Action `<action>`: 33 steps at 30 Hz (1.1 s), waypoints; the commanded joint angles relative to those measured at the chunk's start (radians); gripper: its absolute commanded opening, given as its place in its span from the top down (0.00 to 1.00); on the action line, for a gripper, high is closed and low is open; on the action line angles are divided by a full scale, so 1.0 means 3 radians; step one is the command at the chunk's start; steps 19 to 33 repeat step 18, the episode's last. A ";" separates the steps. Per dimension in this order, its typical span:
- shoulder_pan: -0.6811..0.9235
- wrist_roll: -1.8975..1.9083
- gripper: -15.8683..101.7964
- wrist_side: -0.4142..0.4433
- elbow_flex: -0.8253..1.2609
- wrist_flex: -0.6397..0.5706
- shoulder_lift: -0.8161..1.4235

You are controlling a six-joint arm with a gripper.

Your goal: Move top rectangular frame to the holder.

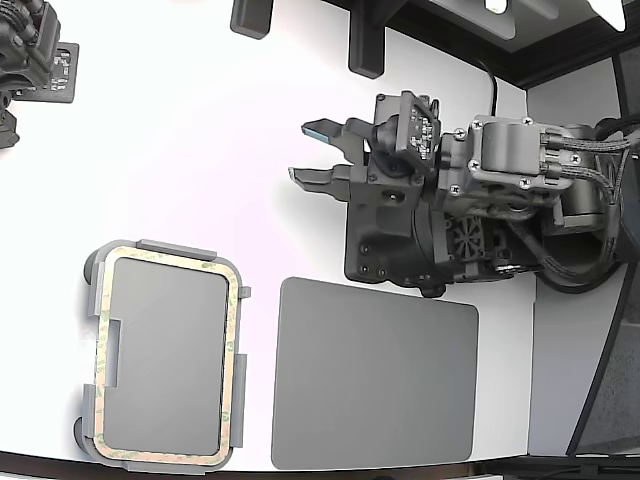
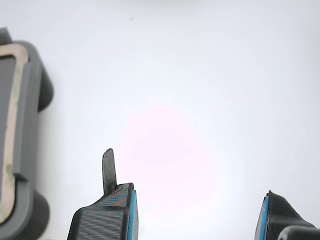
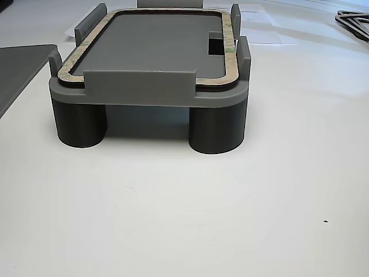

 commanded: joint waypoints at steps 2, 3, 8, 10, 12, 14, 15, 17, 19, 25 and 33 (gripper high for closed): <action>-0.0056 0.0102 0.02 0.0169 -0.0046 0.0026 0.0205; -0.0056 0.0159 0.02 0.0245 -0.0046 0.0031 0.0205; -0.0056 0.0128 0.02 0.0205 -0.0046 0.0031 0.0205; -0.0056 0.0128 0.02 0.0199 -0.0046 0.0031 0.0205; -0.0056 0.0128 0.02 0.0199 -0.0046 0.0031 0.0205; -0.0056 0.0128 0.02 0.0199 -0.0046 0.0031 0.0205; -0.0056 0.0128 0.02 0.0199 -0.0046 0.0031 0.0205; -0.0056 0.0128 0.02 0.0199 -0.0046 0.0031 0.0205; -0.0056 0.0128 0.02 0.0199 -0.0046 0.0031 0.0205; -0.0056 0.0128 0.02 0.0199 -0.0046 0.0031 0.0205; -0.0056 0.0128 0.02 0.0199 -0.0046 0.0031 0.0205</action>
